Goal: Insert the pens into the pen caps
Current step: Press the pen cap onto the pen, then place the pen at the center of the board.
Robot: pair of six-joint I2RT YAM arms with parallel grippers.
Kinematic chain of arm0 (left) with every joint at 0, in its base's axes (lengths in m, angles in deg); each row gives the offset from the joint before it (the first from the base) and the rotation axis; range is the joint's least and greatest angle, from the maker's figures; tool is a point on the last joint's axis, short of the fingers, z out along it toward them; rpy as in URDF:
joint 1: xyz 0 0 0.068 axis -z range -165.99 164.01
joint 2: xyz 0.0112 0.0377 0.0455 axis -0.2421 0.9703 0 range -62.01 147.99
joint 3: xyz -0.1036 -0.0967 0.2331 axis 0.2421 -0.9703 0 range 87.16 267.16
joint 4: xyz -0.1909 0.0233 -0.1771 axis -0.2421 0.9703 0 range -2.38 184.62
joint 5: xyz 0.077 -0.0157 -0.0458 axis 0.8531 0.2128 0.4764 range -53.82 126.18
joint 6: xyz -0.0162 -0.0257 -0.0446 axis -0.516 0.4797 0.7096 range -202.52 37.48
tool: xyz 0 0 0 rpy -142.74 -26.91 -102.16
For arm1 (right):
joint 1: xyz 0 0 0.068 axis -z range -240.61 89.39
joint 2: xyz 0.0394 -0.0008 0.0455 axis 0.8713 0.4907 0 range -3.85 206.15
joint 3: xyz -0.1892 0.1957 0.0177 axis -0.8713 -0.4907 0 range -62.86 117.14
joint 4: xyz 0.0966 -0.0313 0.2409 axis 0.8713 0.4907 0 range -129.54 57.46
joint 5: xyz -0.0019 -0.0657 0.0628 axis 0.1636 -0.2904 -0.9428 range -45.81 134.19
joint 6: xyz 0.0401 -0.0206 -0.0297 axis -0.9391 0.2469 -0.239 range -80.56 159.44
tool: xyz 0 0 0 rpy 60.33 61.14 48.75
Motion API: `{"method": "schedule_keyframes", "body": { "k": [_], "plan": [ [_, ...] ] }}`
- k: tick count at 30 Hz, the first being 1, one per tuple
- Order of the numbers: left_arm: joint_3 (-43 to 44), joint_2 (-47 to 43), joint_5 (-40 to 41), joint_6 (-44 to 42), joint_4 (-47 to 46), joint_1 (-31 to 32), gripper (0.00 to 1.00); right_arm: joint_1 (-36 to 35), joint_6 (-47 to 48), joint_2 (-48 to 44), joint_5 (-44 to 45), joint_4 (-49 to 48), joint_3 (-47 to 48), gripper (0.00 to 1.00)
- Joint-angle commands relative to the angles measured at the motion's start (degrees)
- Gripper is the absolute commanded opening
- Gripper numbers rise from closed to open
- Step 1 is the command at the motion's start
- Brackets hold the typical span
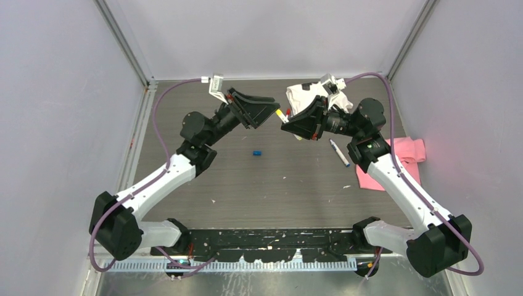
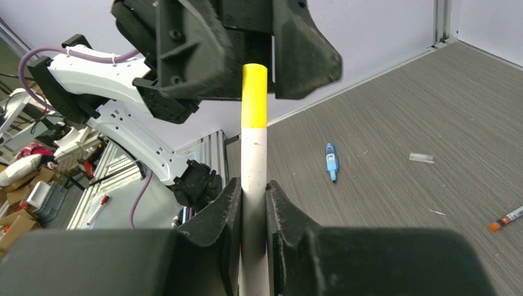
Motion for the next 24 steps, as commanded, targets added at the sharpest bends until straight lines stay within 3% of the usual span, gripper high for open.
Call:
{"method": "schedule_keyframes", "body": {
  "k": [1,4,6,8,9,13,18,24],
  "plan": [
    [2.59,0.55,-1.74,1.56,-3.4,-0.08,0.53,0.12,0.28,-0.15,-0.74,-1.13,1.87,0.01],
    [2.66,1.2,-2.44,2.28,-4.69,-0.08,0.43,0.18,0.2,0.24,-0.62,-1.09,1.95,0.01],
    [2.82,1.81,-3.51,2.84,-5.36,-0.04,0.27,0.1,0.1,0.46,-0.49,-1.09,2.19,0.01],
    [2.94,2.33,-5.13,3.1,-6.13,-0.04,0.04,0.2,0.03,0.72,-0.27,-1.05,2.45,0.01],
    [2.72,2.74,-6.24,3.51,-6.6,-0.08,0.01,0.12,-0.3,0.8,0.08,-1.04,2.67,0.01],
    [1.16,3.56,-10.79,3.49,-7.29,0.64,0.01,0.32,-1.86,1.37,2.0,-1.45,3.86,0.01],
    [-3.61,4.02,-15.95,4.34,-4.62,1.56,0.01,1.14,-11.05,3.44,2.11,-10.67,5.93,0.01],
    [-5.74,3.5,-15.22,-0.07,4.52,4.55,0.0,1.27,-2.93,4.8,4.16,-2.6,10.21,0.01]
  ]
}}
